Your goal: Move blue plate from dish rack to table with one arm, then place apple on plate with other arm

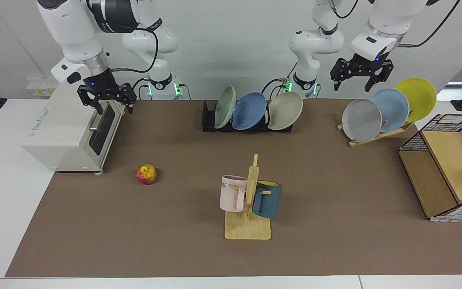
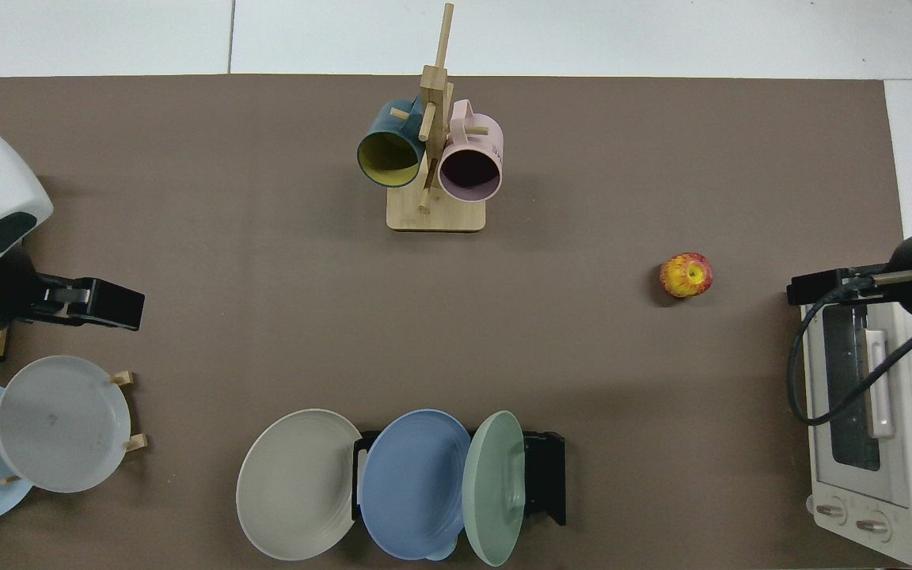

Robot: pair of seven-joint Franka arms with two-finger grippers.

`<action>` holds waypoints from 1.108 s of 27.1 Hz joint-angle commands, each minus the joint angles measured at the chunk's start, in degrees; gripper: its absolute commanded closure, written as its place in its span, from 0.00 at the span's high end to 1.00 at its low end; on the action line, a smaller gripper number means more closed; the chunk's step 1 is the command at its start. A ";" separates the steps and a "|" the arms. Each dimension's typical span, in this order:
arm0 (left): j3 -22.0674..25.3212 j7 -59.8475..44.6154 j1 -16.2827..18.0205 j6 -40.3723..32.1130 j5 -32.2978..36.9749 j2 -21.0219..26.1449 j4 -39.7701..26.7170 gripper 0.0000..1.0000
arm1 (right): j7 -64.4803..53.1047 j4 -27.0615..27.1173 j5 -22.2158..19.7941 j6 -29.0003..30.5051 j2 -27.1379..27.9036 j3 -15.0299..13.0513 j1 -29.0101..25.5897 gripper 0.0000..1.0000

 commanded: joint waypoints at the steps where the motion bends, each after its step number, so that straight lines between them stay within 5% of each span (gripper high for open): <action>1: -0.03 0.97 0.44 -0.37 0.29 -0.49 0.21 1.00 | -0.84 -0.10 0.16 -0.37 -0.28 0.17 -0.51 1.00; 30: 0.76 0.00 1.14 -0.72 0.82 -0.75 -0.14 1.00 | -0.84 -0.10 0.16 -0.37 -0.28 0.17 -0.51 1.00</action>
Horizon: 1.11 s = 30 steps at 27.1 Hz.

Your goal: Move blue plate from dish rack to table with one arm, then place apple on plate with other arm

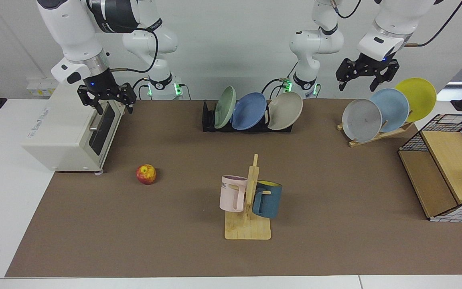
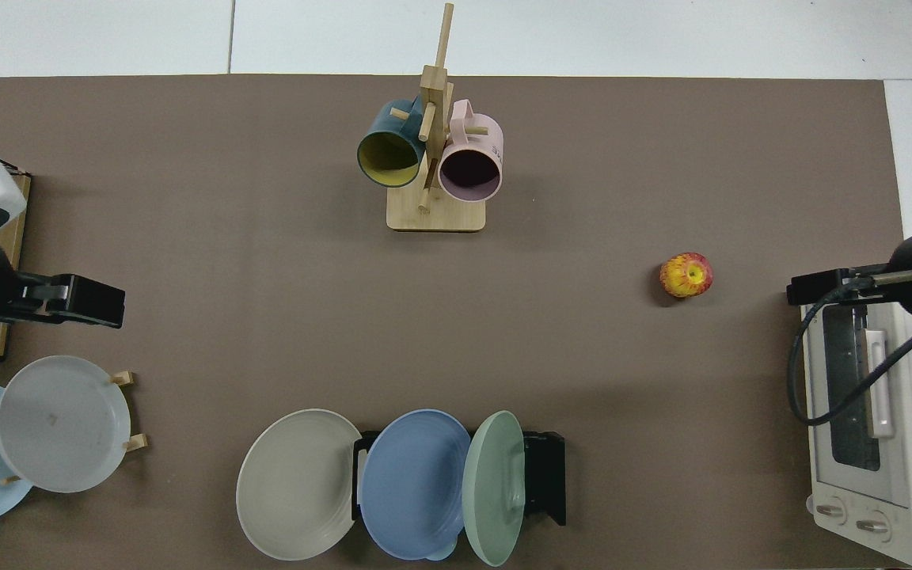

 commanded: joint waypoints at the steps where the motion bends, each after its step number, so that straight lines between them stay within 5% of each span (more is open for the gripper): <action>1: -0.18 0.03 0.50 -0.56 0.51 -0.93 -0.49 1.00 | -0.84 -0.10 0.16 -0.37 -0.28 0.17 -0.51 1.00; 30: -5.71 1.44 -0.73 10.77 -10.73 -10.51 -20.61 1.00 | -0.84 -0.10 0.16 -0.37 -0.28 0.17 -0.51 1.00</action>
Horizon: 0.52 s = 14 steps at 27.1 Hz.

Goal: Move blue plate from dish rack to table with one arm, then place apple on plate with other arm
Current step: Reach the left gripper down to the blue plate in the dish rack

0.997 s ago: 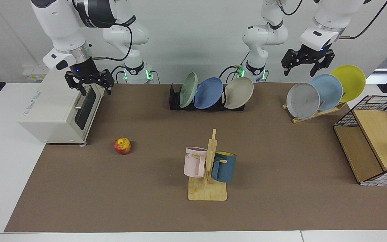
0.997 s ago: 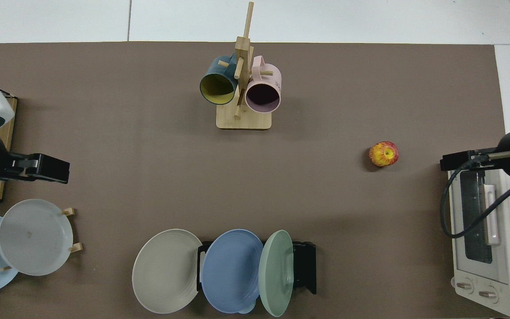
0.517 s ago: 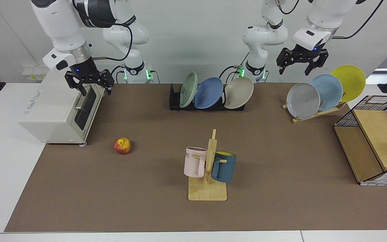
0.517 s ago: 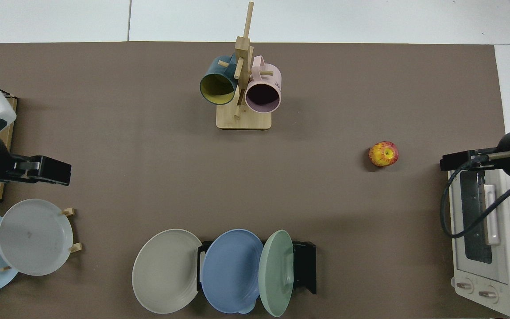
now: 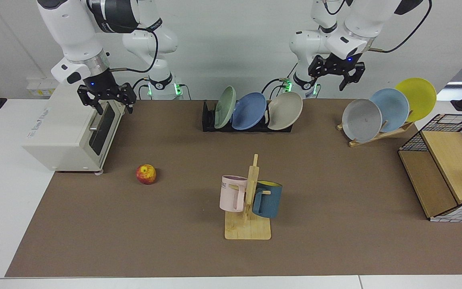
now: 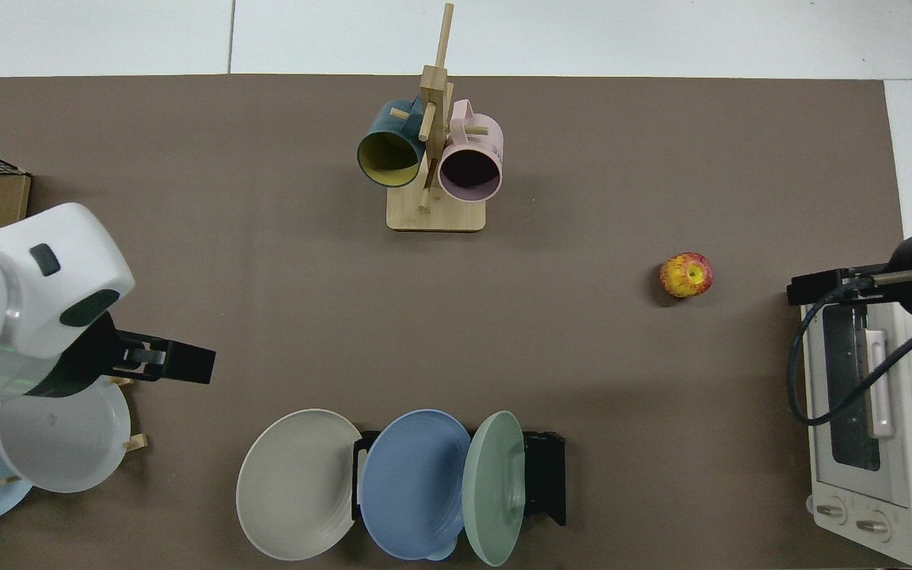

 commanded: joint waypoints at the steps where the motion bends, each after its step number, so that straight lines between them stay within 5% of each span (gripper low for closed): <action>1: -1.09 0.96 -0.40 6.38 -4.25 -3.62 -8.80 1.00 | -0.84 -0.10 0.16 -0.37 -0.28 0.17 -0.51 1.00; 14: -8.99 0.79 -0.40 20.71 -9.80 -9.34 -28.50 1.00 | -0.84 -0.10 0.16 -0.37 -0.28 0.17 -0.51 1.00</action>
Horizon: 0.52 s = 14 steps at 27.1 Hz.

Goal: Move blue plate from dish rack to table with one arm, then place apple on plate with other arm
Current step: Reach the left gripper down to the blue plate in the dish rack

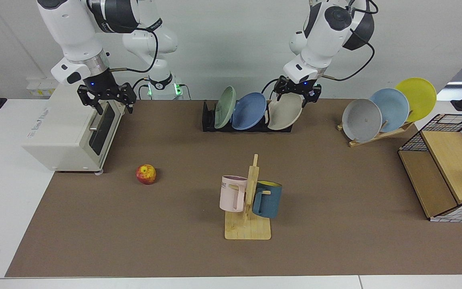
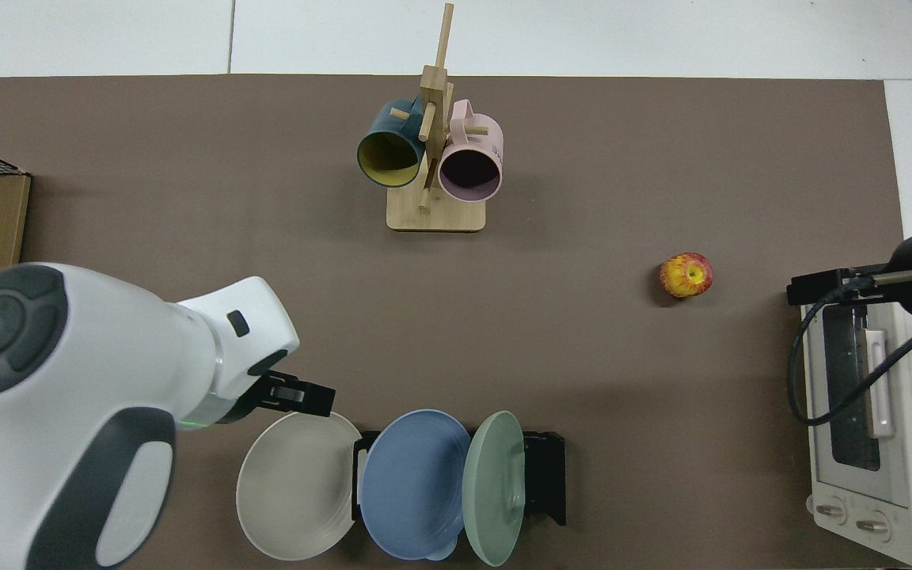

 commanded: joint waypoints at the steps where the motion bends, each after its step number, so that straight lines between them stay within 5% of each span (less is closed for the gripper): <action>1: -1.58 0.90 0.13 4.99 -2.52 -4.77 -8.93 1.00 | -0.84 -0.10 0.16 -0.37 -0.28 0.17 -0.51 1.00; 14: -8.78 0.55 0.13 13.42 -8.76 -4.42 -17.45 1.00 | -0.84 -0.10 0.16 -0.37 -0.28 0.17 -0.51 1.00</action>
